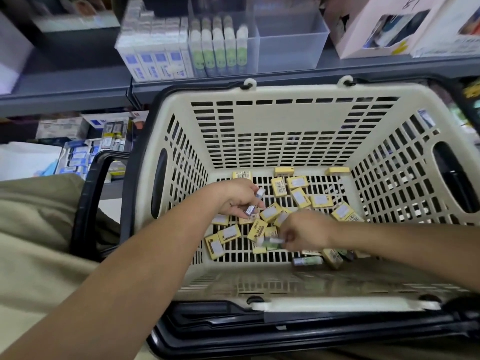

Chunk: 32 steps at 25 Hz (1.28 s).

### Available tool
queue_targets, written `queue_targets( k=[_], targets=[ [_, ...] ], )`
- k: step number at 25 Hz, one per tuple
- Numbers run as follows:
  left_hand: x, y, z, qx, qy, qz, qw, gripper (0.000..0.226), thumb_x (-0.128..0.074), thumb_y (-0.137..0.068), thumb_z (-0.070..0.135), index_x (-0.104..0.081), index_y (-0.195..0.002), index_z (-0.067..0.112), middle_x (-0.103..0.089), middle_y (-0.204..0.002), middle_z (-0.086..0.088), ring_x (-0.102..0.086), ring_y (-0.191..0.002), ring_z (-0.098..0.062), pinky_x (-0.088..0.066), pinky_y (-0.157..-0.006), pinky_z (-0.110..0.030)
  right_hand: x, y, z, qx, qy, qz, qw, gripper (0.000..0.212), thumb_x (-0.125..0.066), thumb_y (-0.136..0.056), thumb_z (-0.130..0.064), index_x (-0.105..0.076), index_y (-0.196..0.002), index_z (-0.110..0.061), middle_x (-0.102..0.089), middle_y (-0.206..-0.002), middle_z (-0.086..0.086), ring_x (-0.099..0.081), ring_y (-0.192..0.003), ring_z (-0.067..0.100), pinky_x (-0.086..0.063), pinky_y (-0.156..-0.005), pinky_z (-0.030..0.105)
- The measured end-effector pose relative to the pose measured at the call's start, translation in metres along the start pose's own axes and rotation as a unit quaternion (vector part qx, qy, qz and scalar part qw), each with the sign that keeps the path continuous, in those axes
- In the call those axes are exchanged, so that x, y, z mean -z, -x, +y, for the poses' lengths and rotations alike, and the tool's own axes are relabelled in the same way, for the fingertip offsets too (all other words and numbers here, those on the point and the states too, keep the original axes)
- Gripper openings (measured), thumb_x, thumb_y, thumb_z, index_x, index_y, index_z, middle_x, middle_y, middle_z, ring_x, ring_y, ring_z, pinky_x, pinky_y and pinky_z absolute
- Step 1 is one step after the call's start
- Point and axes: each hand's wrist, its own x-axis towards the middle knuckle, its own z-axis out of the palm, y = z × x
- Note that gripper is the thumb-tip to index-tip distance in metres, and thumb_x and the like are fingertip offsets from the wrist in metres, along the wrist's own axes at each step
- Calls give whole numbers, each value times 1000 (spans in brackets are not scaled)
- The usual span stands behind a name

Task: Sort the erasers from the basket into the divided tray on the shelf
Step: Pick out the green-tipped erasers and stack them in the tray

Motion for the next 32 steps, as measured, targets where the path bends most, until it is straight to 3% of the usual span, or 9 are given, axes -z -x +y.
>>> queue_targets(
  k=[3,8,10,12,16,20,24,28,32],
  targets=[
    [-2,-2,7,1,66,11,998,26,-48,-90,-5,-49,-114,3,-56,-106,-14,-55,-86,-21,-48,-95,-40,31,23,29,-83,-199,84,973,11,-67,-84,-25,-74,-87,-16,-67,-71,-13,-56,-55,-7,-44,-53,7],
    [-49,0,22,-37,161,-68,984,18,-64,-86,11,-54,-101,7,-62,-94,-10,-62,-89,-21,-52,-81,-31,42,31,27,-108,-351,127,922,14,-69,-82,-29,-71,-73,-18,-58,-47,-14,-46,-40,-3,-37,-42,10],
    [-60,-4,25,-65,170,-31,983,14,-62,-88,12,-51,-98,12,-61,-86,-6,-59,-77,-17,-50,-68,-29,40,32,31,-125,-302,80,942,25,-69,-80,-36,-70,-80,-12,-65,-63,-10,-54,-53,1,-46,-54,16],
    [-59,-8,24,-68,145,-5,987,13,-61,-89,13,-51,-95,16,-60,-88,-3,-59,-79,-16,-51,-69,-34,34,36,39,-159,-125,-34,979,40,-69,-75,-49,-66,-93,-13,-66,-85,-4,-60,-77,11,-49,-69,26],
    [-49,-10,16,-39,131,-34,990,13,-64,-88,14,-53,-94,17,-61,-99,-3,-63,-83,-16,-55,-63,-37,9,38,40,-182,130,-163,961,46,-69,-68,-60,-55,-83,-19,-57,-79,-7,-54,-71,14,-36,-51,24],
    [-42,-14,9,-32,97,-26,994,13,-64,-87,13,-53,-94,16,-61,-92,-5,-62,-79,-16,-53,-75,-37,21,29,48,-184,17,-136,973,40,-68,-76,-44,-49,-54,-17,-47,-49,-6,-44,-43,7,-36,-50,20],
    [-39,-22,5,-17,93,-17,995,12,-61,-88,7,-53,-89,15,-59,-86,-6,-60,-73,-16,-52,-86,-40,38,22,62,-248,-154,-27,956,37,-67,-80,-46,-65,-61,-14,-62,-54,-2,-51,-42,2,-43,-55,21],
    [-42,-24,5,-14,77,-12,997,20,-57,-84,-3,-50,-99,9,-56,-87,-10,-58,-67,-16,-56,-71,-33,23,30,65,-250,7,-106,962,43,-68,-78,-47,-71,-91,-6,-72,-92,7,-67,-80,17,-54,-76,31],
    [-46,-24,3,-10,55,-25,998,39,-56,-83,-3,-44,-120,5,-55,-89,-10,-59,-66,-15,-57,-64,-31,7,35,54,-208,95,-152,962,41,-71,-76,-41,-45,-57,-17,-49,-55,-5,-46,-52,10,-37,-51,23]
  ],
)
